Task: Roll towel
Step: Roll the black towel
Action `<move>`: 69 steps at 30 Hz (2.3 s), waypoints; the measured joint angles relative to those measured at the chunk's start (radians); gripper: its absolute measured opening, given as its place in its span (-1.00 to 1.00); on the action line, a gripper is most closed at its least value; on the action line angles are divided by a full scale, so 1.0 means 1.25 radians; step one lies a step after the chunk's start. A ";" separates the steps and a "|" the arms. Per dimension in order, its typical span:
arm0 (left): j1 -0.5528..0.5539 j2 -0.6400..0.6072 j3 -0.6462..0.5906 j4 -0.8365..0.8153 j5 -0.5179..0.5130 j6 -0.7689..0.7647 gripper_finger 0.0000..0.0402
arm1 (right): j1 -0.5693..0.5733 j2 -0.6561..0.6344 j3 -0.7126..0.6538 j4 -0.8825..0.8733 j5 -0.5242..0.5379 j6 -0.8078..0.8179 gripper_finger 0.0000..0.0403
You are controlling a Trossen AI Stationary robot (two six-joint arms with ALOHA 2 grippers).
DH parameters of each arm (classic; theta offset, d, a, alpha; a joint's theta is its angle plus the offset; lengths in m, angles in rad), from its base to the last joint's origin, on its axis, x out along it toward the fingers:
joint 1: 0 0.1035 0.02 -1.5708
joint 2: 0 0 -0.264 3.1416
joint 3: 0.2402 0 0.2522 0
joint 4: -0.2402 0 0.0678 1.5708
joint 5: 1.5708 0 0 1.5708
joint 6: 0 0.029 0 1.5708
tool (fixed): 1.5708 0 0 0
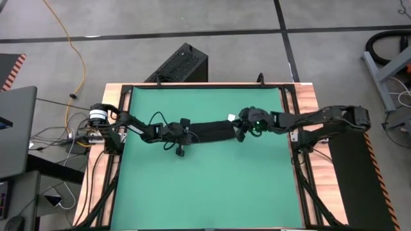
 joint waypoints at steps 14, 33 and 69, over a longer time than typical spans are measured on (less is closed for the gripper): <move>0.000 0.001 -0.001 -0.001 0.000 -0.013 -1.00 | 0.056 0.174 0.000 0.128 -0.016 -0.080 -0.91; -0.004 -0.001 0.002 -0.056 0.000 -0.048 -1.00 | 0.035 0.314 0.002 0.106 -0.060 0.029 -0.92; -0.393 -0.028 -0.001 -0.149 -0.223 -0.397 -1.00 | 0.422 0.379 -0.003 0.280 0.226 0.270 -0.91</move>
